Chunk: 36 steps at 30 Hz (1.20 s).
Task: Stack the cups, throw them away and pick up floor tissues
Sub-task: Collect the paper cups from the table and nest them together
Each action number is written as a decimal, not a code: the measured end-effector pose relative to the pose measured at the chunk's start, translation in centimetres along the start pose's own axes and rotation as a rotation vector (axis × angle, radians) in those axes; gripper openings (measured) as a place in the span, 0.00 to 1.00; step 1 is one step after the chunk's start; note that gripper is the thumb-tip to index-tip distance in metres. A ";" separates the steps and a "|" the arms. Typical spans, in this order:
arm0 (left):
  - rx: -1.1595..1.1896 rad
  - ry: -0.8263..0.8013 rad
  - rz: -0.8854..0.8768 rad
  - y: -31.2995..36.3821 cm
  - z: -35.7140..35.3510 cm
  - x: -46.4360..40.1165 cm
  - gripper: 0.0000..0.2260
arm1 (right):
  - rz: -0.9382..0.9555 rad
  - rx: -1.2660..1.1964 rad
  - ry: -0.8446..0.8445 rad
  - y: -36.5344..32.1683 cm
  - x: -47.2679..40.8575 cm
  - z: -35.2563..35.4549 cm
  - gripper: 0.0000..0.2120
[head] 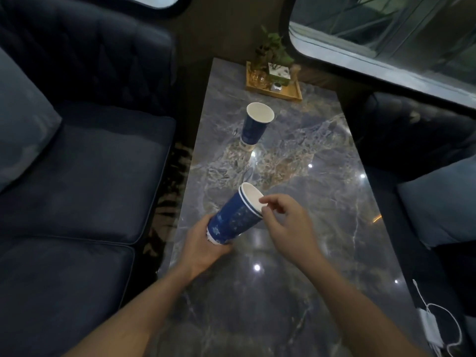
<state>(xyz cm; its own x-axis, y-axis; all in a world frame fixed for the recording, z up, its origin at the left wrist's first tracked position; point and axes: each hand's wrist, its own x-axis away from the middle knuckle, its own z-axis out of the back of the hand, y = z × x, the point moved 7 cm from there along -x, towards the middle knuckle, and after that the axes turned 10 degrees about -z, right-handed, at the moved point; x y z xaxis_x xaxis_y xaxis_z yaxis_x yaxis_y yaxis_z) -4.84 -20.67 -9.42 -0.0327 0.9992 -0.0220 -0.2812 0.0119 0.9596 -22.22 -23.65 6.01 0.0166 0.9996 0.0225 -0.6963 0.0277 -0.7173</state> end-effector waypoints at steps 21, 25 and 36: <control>0.155 0.127 0.109 -7.2 0.9 -5.7 0.25 | 0.236 0.681 -0.083 -2.0 -21.4 -5.8 0.15; 0.144 0.117 0.122 -7.8 1.2 -6.1 0.24 | 0.233 0.724 0.010 -2.2 -24.6 -6.4 0.17; 0.116 0.107 0.118 -7.7 1.3 -6.2 0.21 | 0.059 0.741 0.013 2.7 -27.9 -8.6 0.05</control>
<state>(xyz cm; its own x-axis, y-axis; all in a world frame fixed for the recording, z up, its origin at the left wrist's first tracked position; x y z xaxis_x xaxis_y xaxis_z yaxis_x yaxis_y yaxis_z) -1.27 -26.93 -16.28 -0.1620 0.9844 0.0689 -0.1573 -0.0947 0.9830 -18.39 -51.39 -2.58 -0.0302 0.9995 -0.0125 -0.9978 -0.0309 -0.0591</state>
